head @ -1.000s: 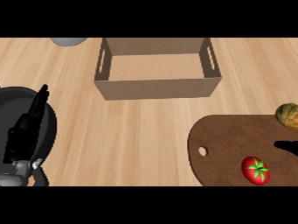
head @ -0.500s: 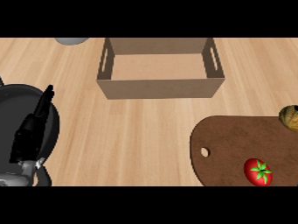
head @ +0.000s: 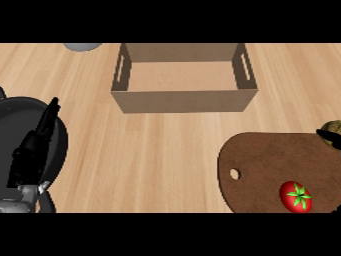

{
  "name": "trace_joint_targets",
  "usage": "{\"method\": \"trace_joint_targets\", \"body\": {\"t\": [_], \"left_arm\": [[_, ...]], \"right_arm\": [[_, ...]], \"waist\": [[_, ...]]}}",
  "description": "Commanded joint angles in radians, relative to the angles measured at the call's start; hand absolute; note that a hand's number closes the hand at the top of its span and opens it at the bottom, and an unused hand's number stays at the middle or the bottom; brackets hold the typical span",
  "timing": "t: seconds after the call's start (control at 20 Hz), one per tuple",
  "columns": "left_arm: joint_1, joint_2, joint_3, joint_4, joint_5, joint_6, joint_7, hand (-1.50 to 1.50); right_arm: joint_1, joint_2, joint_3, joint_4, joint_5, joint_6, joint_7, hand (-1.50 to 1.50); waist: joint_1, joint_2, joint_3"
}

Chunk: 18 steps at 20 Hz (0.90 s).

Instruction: Pick the tomato from the cutting board and place it in the cardboard box

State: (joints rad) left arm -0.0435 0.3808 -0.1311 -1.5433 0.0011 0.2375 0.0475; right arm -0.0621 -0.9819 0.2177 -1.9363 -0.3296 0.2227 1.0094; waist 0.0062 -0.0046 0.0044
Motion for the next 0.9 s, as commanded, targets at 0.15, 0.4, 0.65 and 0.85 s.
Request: {"method": "trace_joint_targets", "body": {"t": [0.15,0.4,0.65,0.85], "left_arm": [[0.050,-0.022,-0.006,-0.008,-0.016,-0.011,0.039,0.00],[0.024,-0.050,-0.016,-0.017,-0.054,0.008,0.088,0.00],[0.020,-0.034,0.039,0.041,-0.030,-0.044,0.039,0.00],[0.117,-0.036,0.035,-0.035,-0.033,-0.062,0.009,0.00]], "right_arm": [[0.007,0.022,0.055,-0.047,0.029,0.014,0.160,-1.50],[-0.020,0.077,0.096,0.011,0.094,-0.006,0.158,-1.50],[0.043,0.119,0.119,0.012,0.177,-0.025,0.103,-1.50],[0.059,0.147,0.120,0.005,0.197,-0.032,0.112,-1.50]], "waist": [[-0.004,0.003,-0.005],[-0.001,0.004,-0.005],[-0.009,0.004,-0.005],[-0.004,0.003,-0.005]]}}
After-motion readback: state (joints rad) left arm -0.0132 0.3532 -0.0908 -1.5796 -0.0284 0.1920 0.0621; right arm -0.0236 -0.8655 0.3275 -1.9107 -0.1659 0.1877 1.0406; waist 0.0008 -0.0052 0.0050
